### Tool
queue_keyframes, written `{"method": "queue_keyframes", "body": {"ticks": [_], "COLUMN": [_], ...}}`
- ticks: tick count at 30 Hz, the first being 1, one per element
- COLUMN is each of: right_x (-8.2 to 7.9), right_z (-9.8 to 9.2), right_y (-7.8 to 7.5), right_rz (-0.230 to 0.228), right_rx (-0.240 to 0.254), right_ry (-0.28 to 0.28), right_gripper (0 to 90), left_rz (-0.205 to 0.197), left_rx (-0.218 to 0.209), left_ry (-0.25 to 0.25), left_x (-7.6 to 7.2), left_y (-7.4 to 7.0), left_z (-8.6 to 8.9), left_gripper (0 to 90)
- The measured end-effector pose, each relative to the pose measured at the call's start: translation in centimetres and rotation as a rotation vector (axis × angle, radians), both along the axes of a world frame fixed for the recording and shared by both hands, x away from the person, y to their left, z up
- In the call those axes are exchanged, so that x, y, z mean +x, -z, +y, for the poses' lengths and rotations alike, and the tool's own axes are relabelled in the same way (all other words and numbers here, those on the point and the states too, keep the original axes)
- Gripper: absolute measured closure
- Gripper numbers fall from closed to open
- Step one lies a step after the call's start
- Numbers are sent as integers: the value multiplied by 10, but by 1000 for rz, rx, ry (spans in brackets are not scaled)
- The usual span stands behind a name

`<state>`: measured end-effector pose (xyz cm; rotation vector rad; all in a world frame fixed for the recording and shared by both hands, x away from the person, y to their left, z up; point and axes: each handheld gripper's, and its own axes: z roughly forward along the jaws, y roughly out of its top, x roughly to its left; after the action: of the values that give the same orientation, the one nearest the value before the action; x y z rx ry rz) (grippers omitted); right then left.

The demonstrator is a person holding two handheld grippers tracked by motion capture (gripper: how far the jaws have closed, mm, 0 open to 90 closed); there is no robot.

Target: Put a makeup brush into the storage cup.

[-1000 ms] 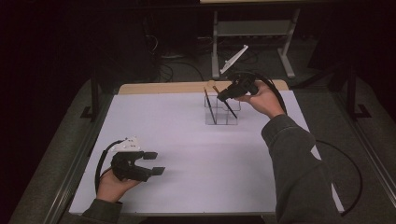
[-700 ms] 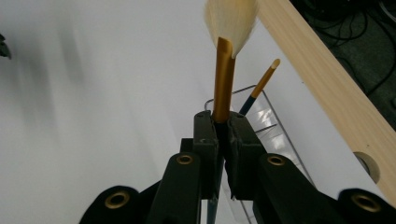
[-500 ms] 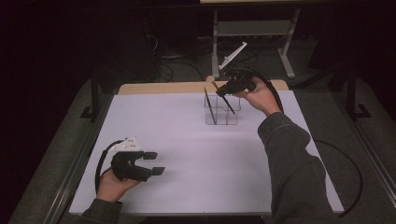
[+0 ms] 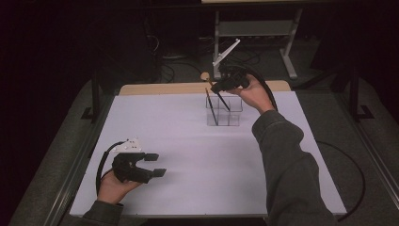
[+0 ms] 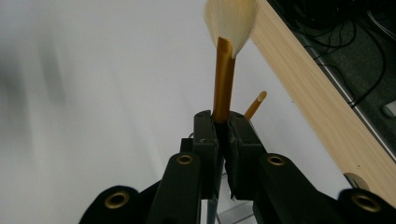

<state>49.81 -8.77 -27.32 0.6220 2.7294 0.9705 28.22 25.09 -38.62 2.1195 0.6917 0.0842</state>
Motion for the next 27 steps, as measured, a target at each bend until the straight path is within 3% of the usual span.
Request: {"method": "queue_keyframes", "body": {"ticks": [21,25,27], "right_x": [20,21,21], "right_z": [6,7,7], "right_y": [18,21,21], "right_rz": [22,25,22], "right_rx": [-14,-19,-18], "right_ry": [56,57,64], "right_gripper": [826,826,825], "left_rz": [4,14,11], "left_rx": [-19,-44,-31], "left_ry": [8,-7,1], "left_x": [1,0,0], "left_y": [-1,-1,-1], "left_z": [3,2,3], "left_gripper": [308,308,309]}}
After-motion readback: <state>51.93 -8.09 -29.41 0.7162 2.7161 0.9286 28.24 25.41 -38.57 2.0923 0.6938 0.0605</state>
